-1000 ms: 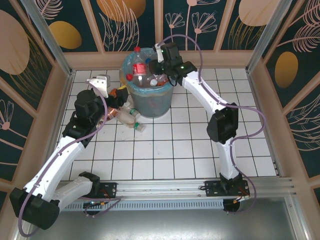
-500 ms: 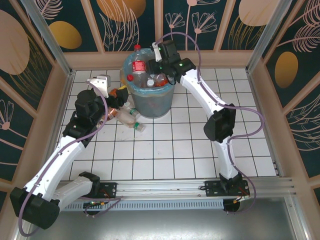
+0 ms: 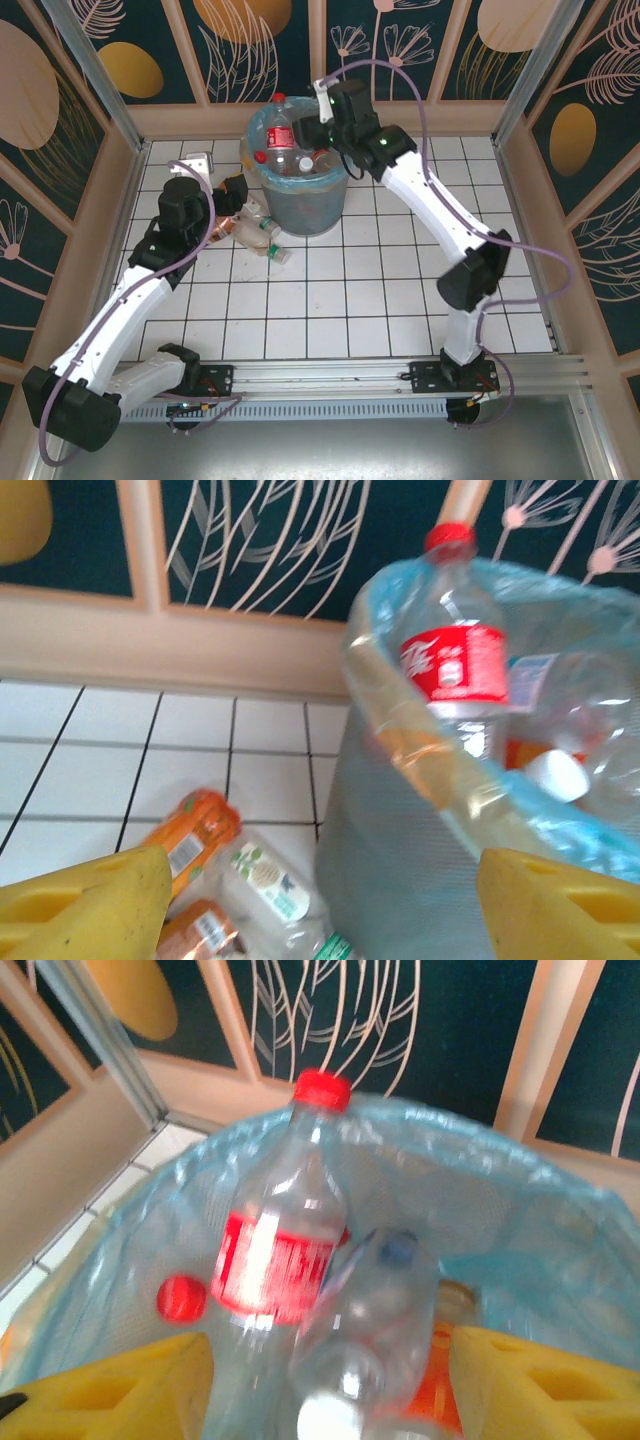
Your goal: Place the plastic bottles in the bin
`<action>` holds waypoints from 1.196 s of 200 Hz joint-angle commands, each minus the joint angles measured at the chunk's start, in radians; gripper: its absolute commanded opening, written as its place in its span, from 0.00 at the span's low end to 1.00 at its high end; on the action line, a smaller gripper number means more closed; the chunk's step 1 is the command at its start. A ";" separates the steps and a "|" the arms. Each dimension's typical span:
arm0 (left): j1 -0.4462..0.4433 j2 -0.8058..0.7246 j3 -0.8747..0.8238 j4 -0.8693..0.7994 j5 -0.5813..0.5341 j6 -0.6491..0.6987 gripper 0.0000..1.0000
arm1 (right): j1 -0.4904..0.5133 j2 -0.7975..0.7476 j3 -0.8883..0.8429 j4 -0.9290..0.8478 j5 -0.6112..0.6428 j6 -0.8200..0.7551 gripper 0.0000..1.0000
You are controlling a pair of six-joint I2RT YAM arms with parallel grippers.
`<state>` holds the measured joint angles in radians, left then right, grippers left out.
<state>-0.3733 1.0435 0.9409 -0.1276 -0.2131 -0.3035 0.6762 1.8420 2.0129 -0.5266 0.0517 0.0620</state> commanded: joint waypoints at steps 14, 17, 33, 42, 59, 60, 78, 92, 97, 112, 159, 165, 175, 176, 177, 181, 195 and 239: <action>0.029 0.081 0.064 -0.165 -0.018 -0.100 0.80 | 0.029 -0.275 -0.379 0.306 -0.016 0.042 0.66; 0.033 0.088 0.067 -0.169 -0.008 -0.105 0.80 | 0.029 -0.292 -0.410 0.326 -0.015 0.046 0.66; 0.056 0.113 0.083 -0.181 0.052 -0.126 0.80 | 0.026 -0.365 -0.522 0.423 -0.014 0.068 0.61; 0.060 0.116 0.087 -0.170 0.074 -0.140 0.80 | 0.025 -0.367 -0.539 0.439 -0.028 0.068 0.54; 0.061 0.112 0.087 -0.140 0.113 -0.167 0.80 | 0.021 -0.311 -0.487 0.397 -0.032 0.059 0.45; 0.061 0.112 0.087 -0.138 0.116 -0.168 0.80 | 0.020 -0.307 -0.482 0.394 -0.032 0.057 0.44; 0.061 0.109 0.084 -0.129 0.139 -0.191 0.80 | 0.001 -0.209 -0.376 0.316 -0.076 0.054 0.38; 0.061 0.105 0.074 -0.126 0.147 -0.203 0.80 | -0.024 -0.123 -0.283 0.254 -0.110 0.058 0.34; 0.062 0.104 0.069 -0.126 0.148 -0.207 0.80 | -0.038 -0.083 -0.238 0.224 -0.128 0.058 0.31; 0.061 0.102 0.059 -0.128 0.153 -0.207 0.80 | -0.064 0.007 -0.140 0.152 -0.169 0.059 0.25; 0.062 0.080 0.038 -0.140 0.137 -0.189 0.80 | -0.111 0.240 0.131 -0.050 -0.202 0.058 0.24; 0.062 0.077 0.038 -0.138 0.134 -0.187 0.80 | -0.116 0.264 0.164 -0.075 -0.193 0.059 0.25; 0.062 0.073 0.038 -0.138 0.133 -0.186 0.80 | -0.119 0.309 0.229 -0.122 -0.172 0.059 0.26; 0.063 0.072 0.025 -0.138 0.132 -0.186 0.80 | -0.119 0.309 0.229 -0.122 -0.172 0.059 0.26; 0.063 0.072 0.019 -0.138 0.133 -0.185 0.80 | -0.119 0.312 0.234 -0.125 -0.169 0.058 0.26; 0.062 0.072 0.012 -0.138 0.132 -0.184 0.80 | -0.119 0.326 0.255 -0.139 -0.160 0.057 0.26; 0.063 0.070 0.008 -0.136 0.132 -0.184 0.80 | -0.119 0.371 0.326 -0.187 -0.147 0.052 0.27; 0.065 0.072 0.011 -0.141 0.105 -0.166 0.81 | -0.115 0.375 0.382 -0.213 -0.167 0.061 0.30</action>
<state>-0.3141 1.1244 0.9504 -0.2665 -0.0830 -0.4839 0.5636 2.1963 2.3760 -0.6235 -0.1287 0.1143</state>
